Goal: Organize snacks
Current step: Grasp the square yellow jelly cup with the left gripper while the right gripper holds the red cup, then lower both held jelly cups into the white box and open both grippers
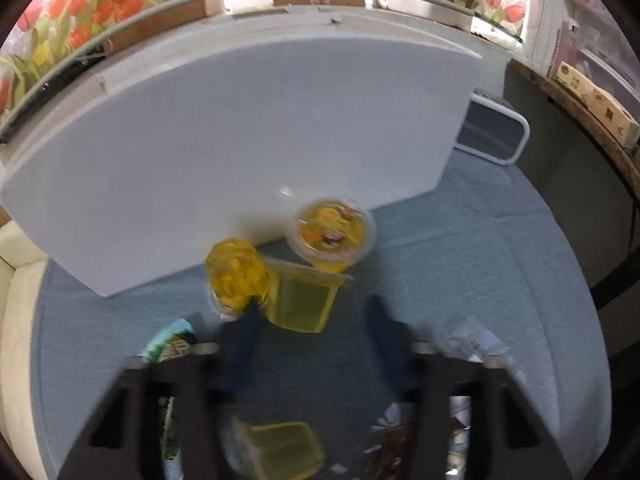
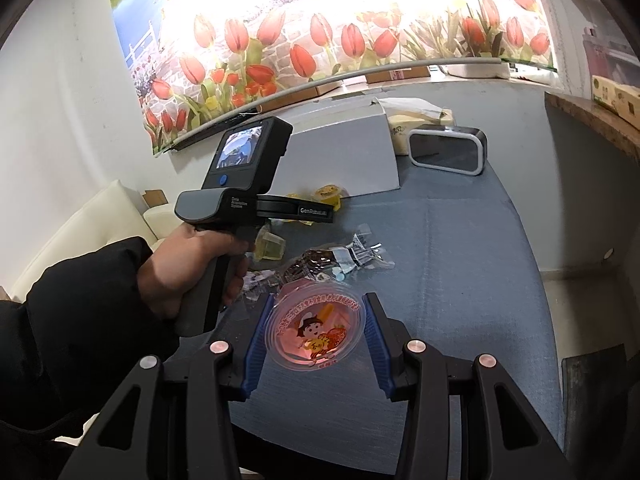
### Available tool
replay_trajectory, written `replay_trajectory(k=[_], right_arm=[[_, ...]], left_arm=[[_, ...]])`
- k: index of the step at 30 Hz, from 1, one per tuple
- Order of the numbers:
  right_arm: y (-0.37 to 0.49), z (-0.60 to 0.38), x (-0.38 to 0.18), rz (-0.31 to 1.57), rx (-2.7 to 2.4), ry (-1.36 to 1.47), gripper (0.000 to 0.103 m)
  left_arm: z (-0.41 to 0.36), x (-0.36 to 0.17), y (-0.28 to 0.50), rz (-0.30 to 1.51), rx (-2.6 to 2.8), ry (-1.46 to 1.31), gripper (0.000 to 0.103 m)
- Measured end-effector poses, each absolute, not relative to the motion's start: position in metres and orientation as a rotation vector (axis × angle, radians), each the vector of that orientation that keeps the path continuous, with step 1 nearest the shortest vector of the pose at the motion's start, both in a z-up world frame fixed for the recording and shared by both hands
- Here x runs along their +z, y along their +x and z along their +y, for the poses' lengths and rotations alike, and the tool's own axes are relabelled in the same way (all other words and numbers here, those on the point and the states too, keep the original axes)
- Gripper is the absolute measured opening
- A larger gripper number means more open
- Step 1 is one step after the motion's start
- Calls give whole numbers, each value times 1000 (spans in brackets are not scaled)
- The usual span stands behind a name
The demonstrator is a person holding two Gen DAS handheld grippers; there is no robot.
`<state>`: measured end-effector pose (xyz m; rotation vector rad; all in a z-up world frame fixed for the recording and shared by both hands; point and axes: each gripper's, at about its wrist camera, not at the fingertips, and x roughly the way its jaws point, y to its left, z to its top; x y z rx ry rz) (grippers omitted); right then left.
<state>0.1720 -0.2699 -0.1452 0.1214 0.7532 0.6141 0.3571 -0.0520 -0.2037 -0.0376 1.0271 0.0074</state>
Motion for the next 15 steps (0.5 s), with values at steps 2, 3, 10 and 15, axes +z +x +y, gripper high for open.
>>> replay_trajectory(k=[2,3,10,15], right_arm=[[172,-270,-146,755,618,121,49],[172,-270,-146,755,619,120,49],[173,-273,-148,762,610,131,49],[172,-271,-149,763,613,130,49]], left_arm=[[-56,-208,359,1033,1,-29,45],[-58,-208,361,1029,0,-25,44],[-56,-211,373,1031,-21,-47,36],[-54,-210,375,1031,-35,-64,36]])
